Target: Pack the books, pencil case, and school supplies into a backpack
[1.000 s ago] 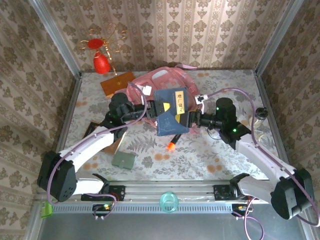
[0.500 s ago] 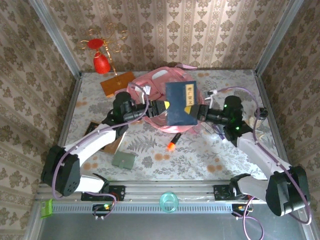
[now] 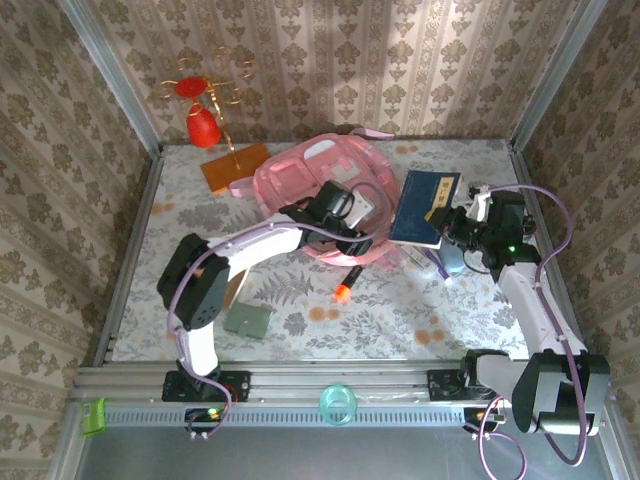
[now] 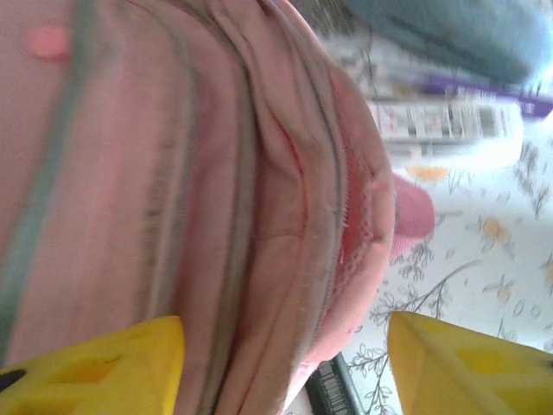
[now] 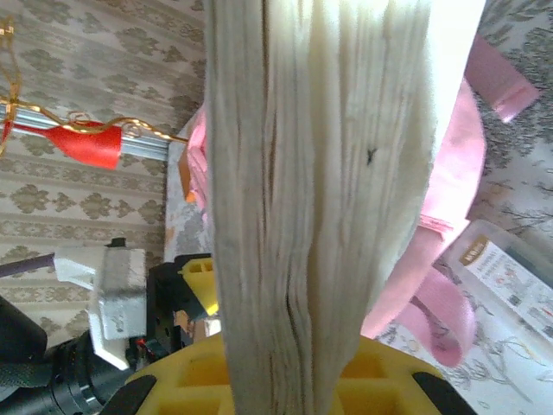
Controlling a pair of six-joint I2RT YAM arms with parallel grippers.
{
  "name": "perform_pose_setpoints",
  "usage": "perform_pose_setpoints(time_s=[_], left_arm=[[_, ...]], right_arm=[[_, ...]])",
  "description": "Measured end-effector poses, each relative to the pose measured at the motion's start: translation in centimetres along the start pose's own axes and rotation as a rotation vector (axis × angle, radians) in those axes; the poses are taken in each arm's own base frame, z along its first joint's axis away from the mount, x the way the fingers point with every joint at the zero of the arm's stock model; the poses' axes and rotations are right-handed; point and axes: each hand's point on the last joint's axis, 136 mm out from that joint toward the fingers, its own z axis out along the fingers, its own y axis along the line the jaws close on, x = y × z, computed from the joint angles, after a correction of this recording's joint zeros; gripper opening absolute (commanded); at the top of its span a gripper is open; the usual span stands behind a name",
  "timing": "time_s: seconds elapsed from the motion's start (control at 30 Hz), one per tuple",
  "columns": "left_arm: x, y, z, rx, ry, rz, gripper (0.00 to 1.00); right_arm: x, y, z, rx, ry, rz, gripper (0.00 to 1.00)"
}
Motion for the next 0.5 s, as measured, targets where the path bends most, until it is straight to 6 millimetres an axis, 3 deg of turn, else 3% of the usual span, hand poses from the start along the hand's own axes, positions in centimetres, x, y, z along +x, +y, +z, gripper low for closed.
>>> perform_pose_setpoints(time_s=[0.17, 0.5], left_arm=[[1.1, 0.3, 1.6, 0.003, 0.078, 0.045, 0.48], [2.2, 0.9, 1.3, 0.019, 0.117, 0.059, 0.18]], right_arm=[[-0.5, -1.1, -0.5, 0.035, -0.019, 0.008, 0.0], [-0.5, -1.3, -0.8, 0.036, -0.031, 0.004, 0.0]])
